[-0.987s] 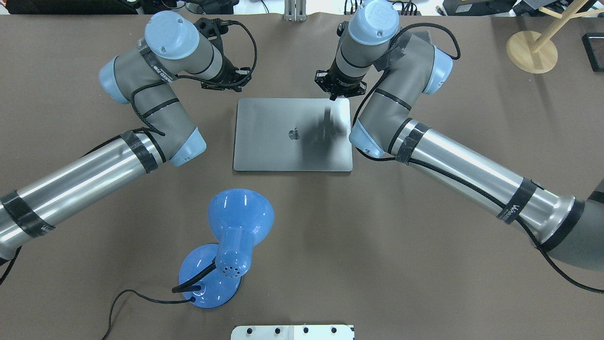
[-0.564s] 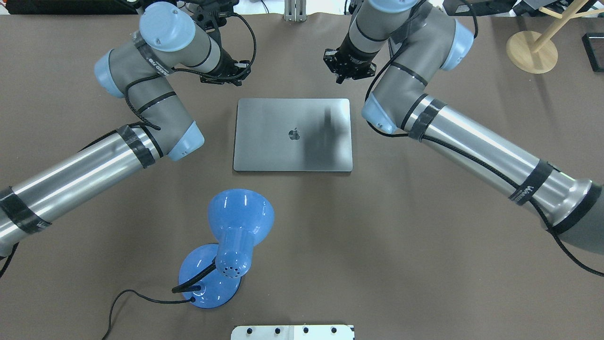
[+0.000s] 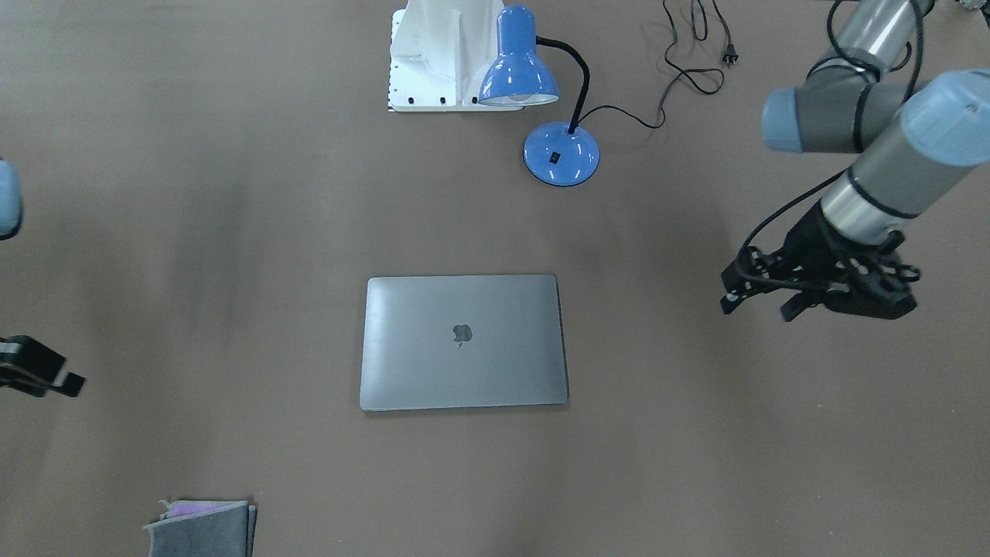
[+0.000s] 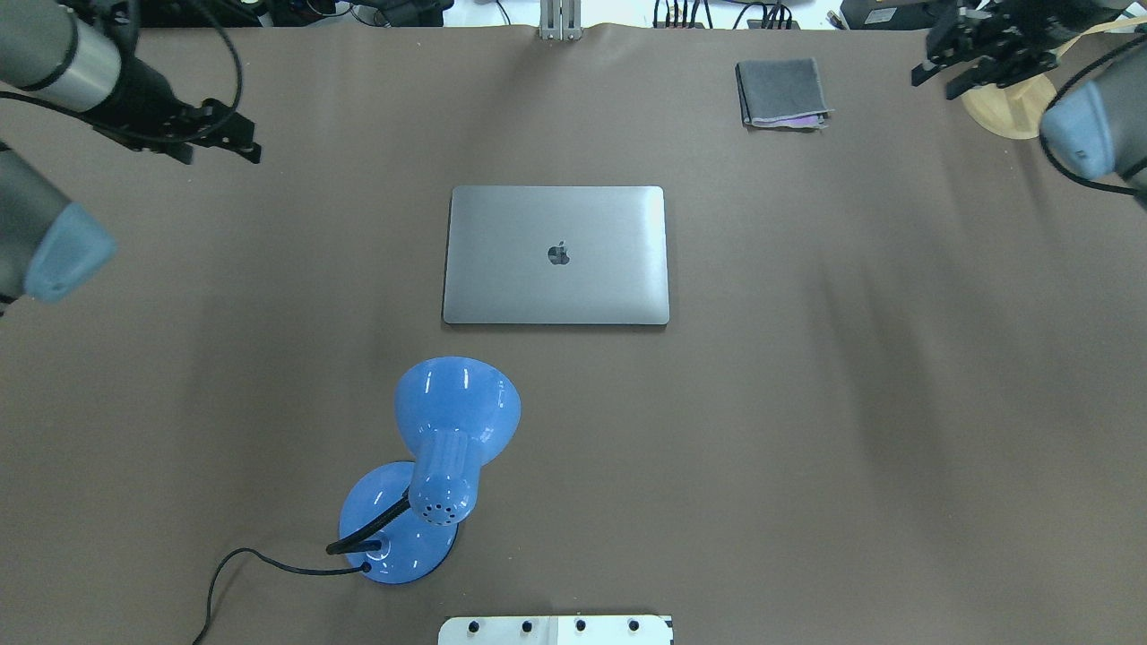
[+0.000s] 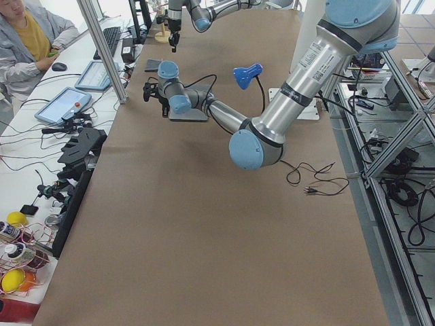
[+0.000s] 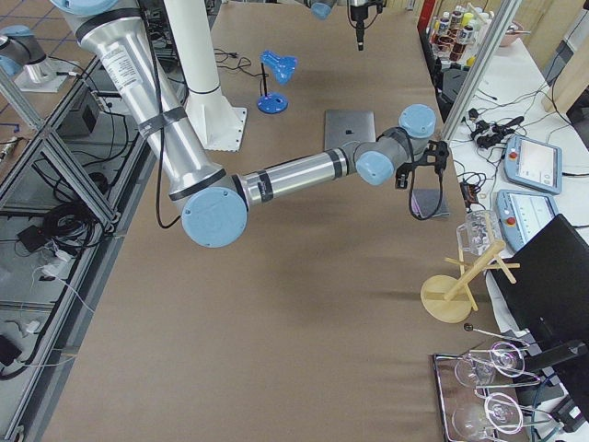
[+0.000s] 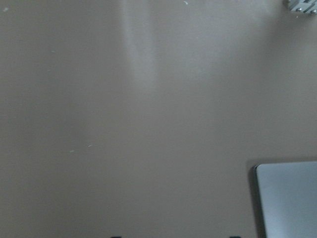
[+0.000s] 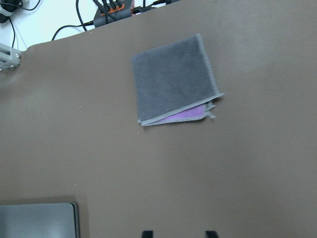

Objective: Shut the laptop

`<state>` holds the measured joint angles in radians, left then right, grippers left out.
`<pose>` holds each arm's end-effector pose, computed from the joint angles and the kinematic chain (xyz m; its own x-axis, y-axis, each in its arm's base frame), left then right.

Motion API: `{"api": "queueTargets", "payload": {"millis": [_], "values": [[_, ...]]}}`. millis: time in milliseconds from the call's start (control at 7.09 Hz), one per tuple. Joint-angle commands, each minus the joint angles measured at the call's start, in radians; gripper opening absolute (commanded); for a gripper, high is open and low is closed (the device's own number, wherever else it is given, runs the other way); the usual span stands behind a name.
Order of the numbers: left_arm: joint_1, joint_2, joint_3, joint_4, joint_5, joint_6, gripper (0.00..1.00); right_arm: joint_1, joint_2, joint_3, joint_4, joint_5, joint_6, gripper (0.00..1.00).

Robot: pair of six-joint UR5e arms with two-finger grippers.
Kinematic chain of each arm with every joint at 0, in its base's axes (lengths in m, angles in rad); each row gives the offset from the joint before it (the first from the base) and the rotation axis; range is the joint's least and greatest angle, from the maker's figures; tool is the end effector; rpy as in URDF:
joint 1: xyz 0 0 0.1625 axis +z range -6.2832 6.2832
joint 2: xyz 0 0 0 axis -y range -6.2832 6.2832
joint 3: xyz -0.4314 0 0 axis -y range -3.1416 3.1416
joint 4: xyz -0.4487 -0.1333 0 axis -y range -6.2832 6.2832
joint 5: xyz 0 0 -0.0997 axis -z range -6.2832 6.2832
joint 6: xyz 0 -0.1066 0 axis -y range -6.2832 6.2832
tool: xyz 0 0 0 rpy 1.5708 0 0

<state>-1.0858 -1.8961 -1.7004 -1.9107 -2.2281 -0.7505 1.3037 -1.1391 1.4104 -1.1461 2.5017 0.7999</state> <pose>0.2525 -0.6254 0.3621 0.5862 0.1295 -0.7997 0.1002 0.9680 0.2301 -0.1466 -0.7168 0.4190 0.4520 0.0755 0.8888 -0.1746 0.9846 0.0052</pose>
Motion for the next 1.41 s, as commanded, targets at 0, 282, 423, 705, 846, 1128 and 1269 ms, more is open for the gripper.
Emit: {"api": "queueTargets", "payload": {"millis": [0, 282, 423, 705, 846, 1128, 1269], "values": [[-0.147, 0.206, -0.090, 0.022, -0.082, 0.275, 0.98, 0.112, -0.164, 0.019, -0.001, 0.036, -0.268, 1.00], [-0.276, 0.361, -0.087, 0.021, -0.090, 0.568, 0.98, 0.143, -0.287, 0.018, -0.011, -0.048, -0.489, 1.00], [-0.323, 0.430, -0.088, 0.012, -0.081, 0.630, 0.98, 0.143, -0.307, 0.019, -0.053, -0.101, -0.581, 1.00], [-0.348, 0.469, -0.087, 0.018, -0.053, 0.648, 0.98, 0.199, -0.295, 0.039, -0.244, -0.142, -0.801, 1.00], [-0.348, 0.476, -0.084, 0.022, -0.024, 0.648, 0.98, 0.206, -0.295, 0.086, -0.297, -0.153, -0.814, 1.00], [-0.358, 0.489, -0.080, 0.029, -0.027, 0.648, 0.98, 0.209, -0.300, 0.127, -0.333, -0.155, -0.815, 1.00], [-0.368, 0.494, -0.074, 0.029, -0.024, 0.648, 0.98, 0.206, -0.306, 0.127, -0.333, -0.158, -0.835, 1.00]]}}
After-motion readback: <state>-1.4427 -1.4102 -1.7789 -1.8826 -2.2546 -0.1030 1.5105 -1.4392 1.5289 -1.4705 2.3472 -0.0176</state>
